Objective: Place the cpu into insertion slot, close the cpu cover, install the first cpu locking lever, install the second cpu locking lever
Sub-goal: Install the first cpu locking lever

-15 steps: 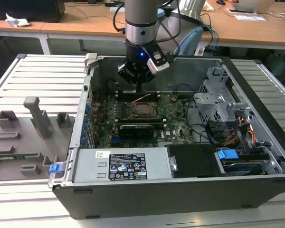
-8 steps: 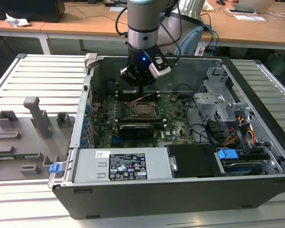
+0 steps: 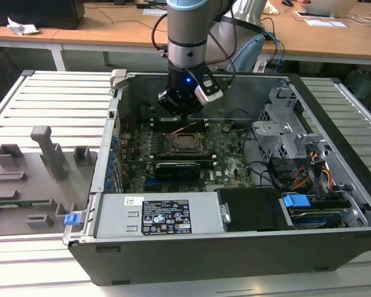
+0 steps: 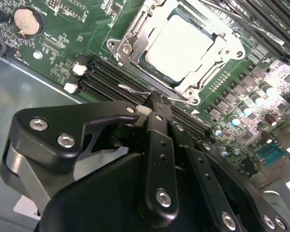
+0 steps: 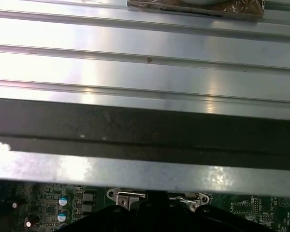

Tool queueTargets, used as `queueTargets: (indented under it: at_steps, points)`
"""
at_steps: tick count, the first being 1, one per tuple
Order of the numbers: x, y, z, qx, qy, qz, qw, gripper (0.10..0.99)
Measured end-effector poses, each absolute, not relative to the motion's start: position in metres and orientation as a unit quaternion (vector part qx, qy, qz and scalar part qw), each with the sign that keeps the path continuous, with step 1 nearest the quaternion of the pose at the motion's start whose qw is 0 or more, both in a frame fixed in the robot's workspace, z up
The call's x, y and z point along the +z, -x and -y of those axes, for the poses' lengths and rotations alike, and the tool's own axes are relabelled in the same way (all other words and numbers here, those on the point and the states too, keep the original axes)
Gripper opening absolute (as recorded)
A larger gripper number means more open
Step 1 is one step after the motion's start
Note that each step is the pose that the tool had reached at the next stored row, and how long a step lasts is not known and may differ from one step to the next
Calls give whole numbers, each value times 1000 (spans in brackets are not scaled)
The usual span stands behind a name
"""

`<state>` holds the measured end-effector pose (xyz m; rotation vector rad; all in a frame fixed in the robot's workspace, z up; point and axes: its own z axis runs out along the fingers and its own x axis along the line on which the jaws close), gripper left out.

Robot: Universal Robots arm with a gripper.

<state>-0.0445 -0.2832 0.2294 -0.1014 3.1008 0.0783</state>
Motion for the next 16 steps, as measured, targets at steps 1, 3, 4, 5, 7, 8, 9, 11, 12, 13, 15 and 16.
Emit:
queueTargets:
  at_steps: [1,3,4,5,7,8,9,11,12,13,15,16]
  points:
    - [229,44,282,25,33,-999,19,106]
    - [228,42,281,25,33,-999,19,106]
    - [227,41,281,25,33,-999,19,106]
    - [227,40,280,25,33,-999,19,106]
    - [226,39,279,25,33,-999,19,106]
    - [226,39,278,25,34,-999,19,106]
    - [226,39,277,25,34,-999,19,106]
    - [225,36,276,25,34,-999,19,106]
    - [224,35,276,25,34,-999,19,106]
    - [224,34,276,25,34,-999,19,106]
    - [224,32,276,25,34,-999,19,106]
    - [223,31,276,25,34,-999,19,106]
